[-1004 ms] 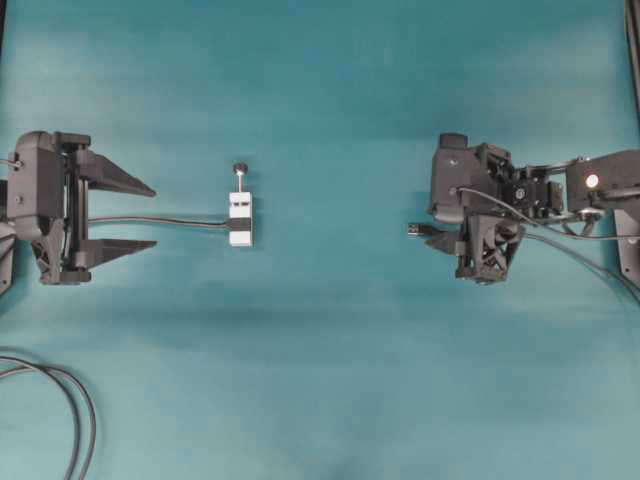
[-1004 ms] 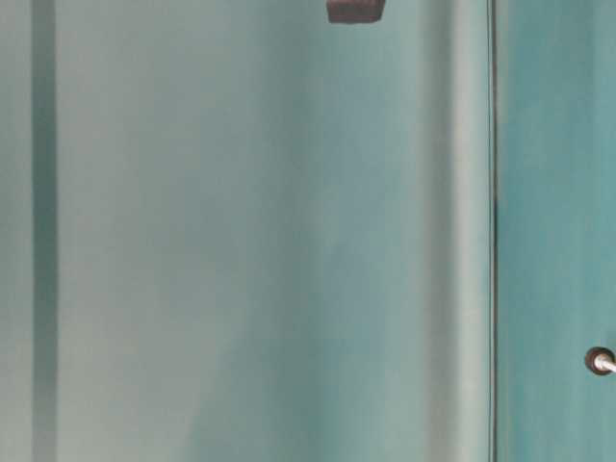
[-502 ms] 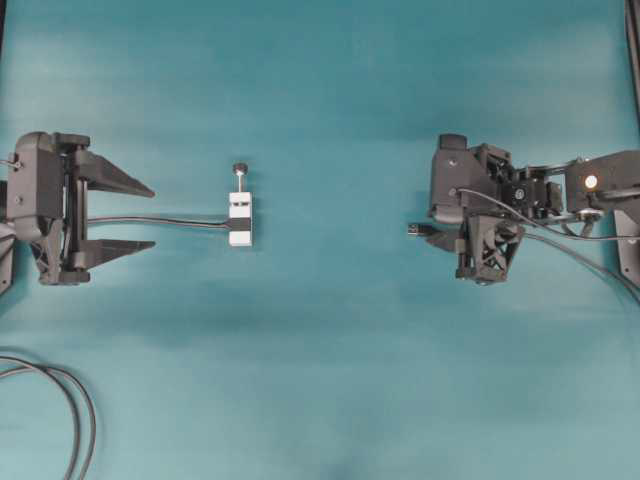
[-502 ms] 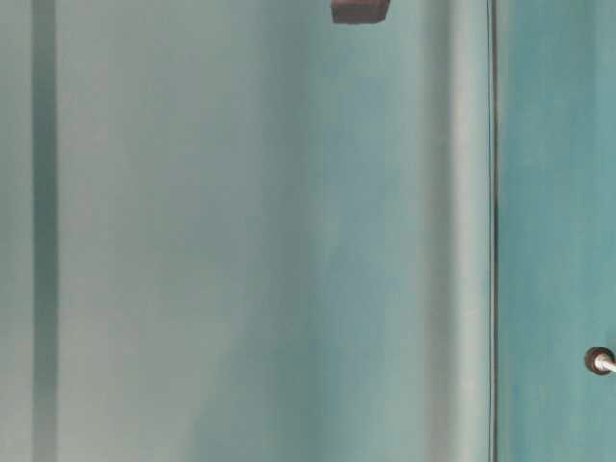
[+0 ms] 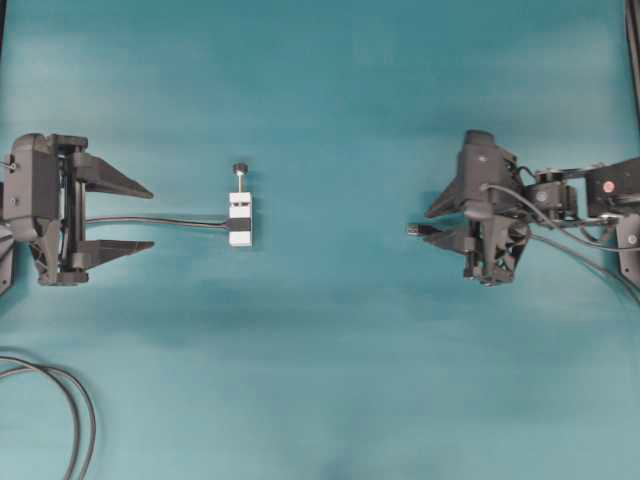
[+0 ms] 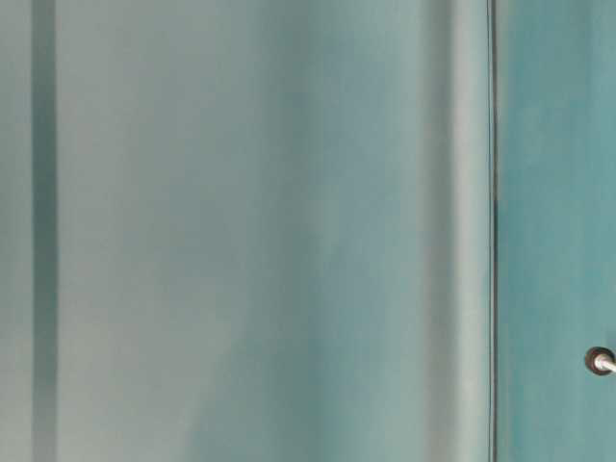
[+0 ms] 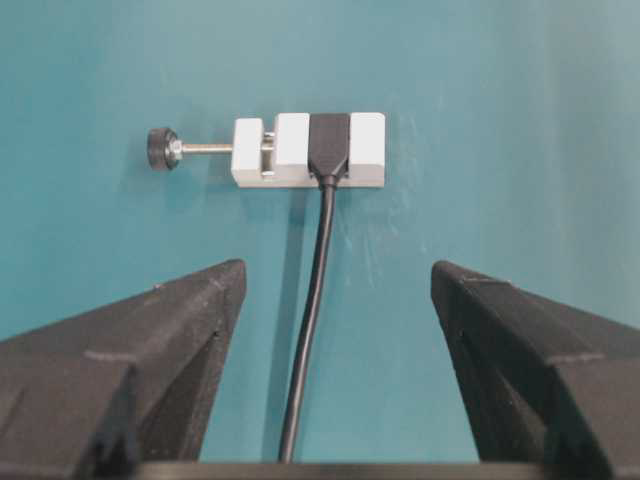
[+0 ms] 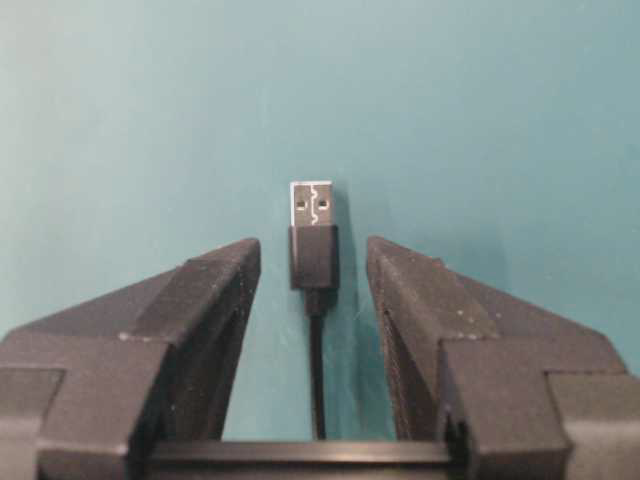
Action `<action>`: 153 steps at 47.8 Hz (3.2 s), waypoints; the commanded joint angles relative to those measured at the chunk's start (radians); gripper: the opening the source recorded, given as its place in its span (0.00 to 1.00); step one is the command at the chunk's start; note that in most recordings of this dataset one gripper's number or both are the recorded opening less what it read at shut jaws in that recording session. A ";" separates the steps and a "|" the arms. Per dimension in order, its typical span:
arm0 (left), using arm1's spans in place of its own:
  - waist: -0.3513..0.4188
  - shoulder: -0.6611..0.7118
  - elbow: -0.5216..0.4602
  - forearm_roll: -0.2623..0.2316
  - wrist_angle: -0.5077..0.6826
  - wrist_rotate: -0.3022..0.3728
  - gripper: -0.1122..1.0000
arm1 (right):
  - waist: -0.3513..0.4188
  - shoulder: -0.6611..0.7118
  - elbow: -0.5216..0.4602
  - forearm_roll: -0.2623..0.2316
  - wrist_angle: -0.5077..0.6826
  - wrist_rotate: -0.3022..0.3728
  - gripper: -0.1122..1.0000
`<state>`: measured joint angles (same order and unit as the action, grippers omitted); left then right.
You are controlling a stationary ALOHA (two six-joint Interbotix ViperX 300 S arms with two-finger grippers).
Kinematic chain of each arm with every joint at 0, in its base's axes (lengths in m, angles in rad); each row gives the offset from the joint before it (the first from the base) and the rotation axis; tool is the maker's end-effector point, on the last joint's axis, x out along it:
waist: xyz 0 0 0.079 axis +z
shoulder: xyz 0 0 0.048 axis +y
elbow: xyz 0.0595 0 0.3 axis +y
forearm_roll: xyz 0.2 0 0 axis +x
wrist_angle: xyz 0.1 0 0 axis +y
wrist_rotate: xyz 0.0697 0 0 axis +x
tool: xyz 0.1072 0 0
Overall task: Insert the USB cable into the female connector supported by the left arm.
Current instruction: 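Close the right gripper on the black USB plug's housing, then lift the plug and move the right gripper left toward the white clamp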
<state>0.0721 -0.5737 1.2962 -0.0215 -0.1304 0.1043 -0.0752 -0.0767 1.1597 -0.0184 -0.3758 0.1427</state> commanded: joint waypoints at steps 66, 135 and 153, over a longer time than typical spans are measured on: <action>-0.008 -0.002 -0.046 -0.008 0.031 -0.137 0.81 | 0.018 0.144 0.077 0.000 -0.287 0.046 0.53; -0.006 -0.002 -0.026 -0.008 0.018 -0.137 0.82 | 0.018 0.138 0.055 -0.035 -0.261 0.008 0.30; -0.018 -0.002 0.009 -0.008 -0.058 -0.135 0.81 | 0.006 0.021 0.009 -0.035 -0.261 0.003 0.30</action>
<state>0.0568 -0.5737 1.3085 -0.0276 -0.1626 -0.0199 -0.0660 -0.0138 1.1873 -0.0506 -0.6320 0.1473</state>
